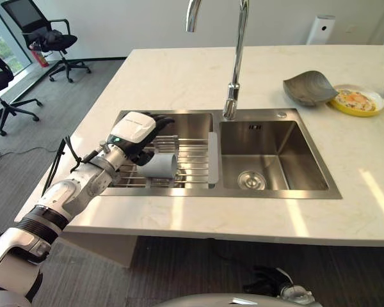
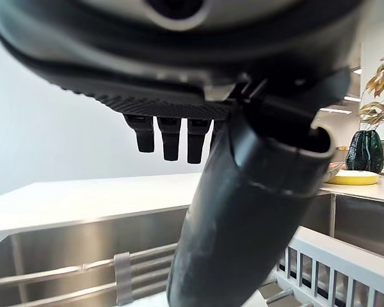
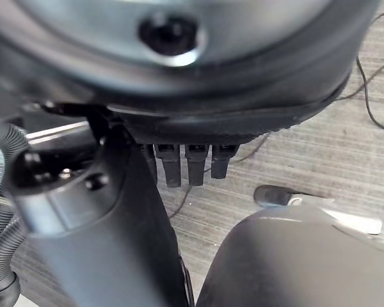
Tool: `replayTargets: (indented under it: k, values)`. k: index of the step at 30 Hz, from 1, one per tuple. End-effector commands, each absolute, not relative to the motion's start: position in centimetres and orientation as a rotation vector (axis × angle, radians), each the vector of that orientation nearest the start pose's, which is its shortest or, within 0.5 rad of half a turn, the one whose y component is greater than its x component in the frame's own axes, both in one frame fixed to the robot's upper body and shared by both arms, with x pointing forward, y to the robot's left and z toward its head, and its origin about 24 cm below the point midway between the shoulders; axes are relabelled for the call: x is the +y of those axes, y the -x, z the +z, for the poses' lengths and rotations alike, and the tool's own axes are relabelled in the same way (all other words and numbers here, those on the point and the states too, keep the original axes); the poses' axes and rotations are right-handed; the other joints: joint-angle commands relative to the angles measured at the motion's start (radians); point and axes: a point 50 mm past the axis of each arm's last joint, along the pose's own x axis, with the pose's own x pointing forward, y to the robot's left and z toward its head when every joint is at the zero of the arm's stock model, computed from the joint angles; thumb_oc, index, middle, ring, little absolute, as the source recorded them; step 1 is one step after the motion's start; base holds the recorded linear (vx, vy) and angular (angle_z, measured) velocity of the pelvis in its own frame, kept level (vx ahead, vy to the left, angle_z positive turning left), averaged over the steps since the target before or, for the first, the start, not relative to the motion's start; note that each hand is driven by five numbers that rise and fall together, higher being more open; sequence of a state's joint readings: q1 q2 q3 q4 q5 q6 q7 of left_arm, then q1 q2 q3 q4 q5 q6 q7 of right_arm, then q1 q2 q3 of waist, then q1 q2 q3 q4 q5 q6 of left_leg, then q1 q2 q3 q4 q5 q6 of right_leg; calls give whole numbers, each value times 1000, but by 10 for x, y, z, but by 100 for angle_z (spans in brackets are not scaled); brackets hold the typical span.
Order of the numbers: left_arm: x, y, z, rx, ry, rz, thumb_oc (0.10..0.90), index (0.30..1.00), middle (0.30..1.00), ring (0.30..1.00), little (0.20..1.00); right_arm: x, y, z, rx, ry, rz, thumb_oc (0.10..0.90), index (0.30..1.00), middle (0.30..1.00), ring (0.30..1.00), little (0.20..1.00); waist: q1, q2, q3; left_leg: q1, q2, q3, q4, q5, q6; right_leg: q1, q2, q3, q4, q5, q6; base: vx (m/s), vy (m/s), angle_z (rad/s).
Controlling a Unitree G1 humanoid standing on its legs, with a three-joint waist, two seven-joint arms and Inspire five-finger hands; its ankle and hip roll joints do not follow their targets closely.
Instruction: Place the dishes in the dishwasher.
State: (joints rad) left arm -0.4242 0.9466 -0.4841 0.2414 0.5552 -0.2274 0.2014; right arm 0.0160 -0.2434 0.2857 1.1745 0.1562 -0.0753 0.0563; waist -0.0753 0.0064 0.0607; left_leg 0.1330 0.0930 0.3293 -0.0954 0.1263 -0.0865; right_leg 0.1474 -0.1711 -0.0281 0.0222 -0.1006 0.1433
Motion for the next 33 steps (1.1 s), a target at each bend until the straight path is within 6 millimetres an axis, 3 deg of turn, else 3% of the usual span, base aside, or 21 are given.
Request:
replayTargets:
  k: [1, 5, 12, 17, 20, 28, 33]
  values:
    - [251, -312, 189, -501, -1414, -25, 800, 900, 900, 900, 900, -229, -91, -159, 1162, 254, 68, 800, 900, 900, 900, 900, -18, -3, -29, 3, -3, 10, 8, -109, -24, -45, -10, -10, -61, 121, 48, 32, -2, -5]
    - [260, -306, 181, -440, -1345, -27, 800, 900, 900, 900, 900, -231, -82, -161, 1195, 254, 64, 800, 900, 900, 900, 900, -23, -2, -29, 21, 7, 19, 8, -111, -27, -35, -2, -6, -77, 121, 46, 28, -17, -13]
    - [263, -303, 173, -380, -1326, -55, 800, 900, 900, 900, 900, -232, -82, -161, 1198, 262, 64, 800, 900, 900, 900, 900, -31, -1, -24, 36, 18, 31, 8, -110, -32, -32, 14, 9, -87, 120, 40, 7, -30, -10]
    - [267, -310, 151, -228, -1301, -117, 800, 900, 900, 900, 900, -233, -83, -161, 1210, 265, 60, 800, 900, 900, 900, 900, -45, 7, -20, 48, 32, 39, 8, -102, -39, -24, 30, 15, -94, 112, 31, 1, -46, -20]
    - [267, -313, 149, -213, -1291, -114, 800, 900, 900, 900, 900, -233, -82, -162, 1213, 263, 60, 800, 900, 900, 900, 900, -47, 9, -17, 48, 34, 40, 8, -100, -40, -23, 32, 14, -94, 110, 29, -5, -23, -6]
    - [260, -340, 149, -160, -1363, -102, 800, 900, 900, 900, 900, -238, -79, -161, 1233, 275, 60, 800, 900, 900, 900, 900, -69, 22, -15, 47, 41, 45, 8, -93, -45, -20, 40, 9, -95, 106, 25, -6, -24, 1]
    - [266, -355, 138, -34, -1416, -96, 800, 900, 900, 900, 900, -236, -80, -162, 1240, 284, 79, 800, 900, 900, 900, 900, -81, 30, -15, 50, 43, 51, 8, -93, -46, -19, 43, 11, -93, 105, 25, 0, 0, 0]
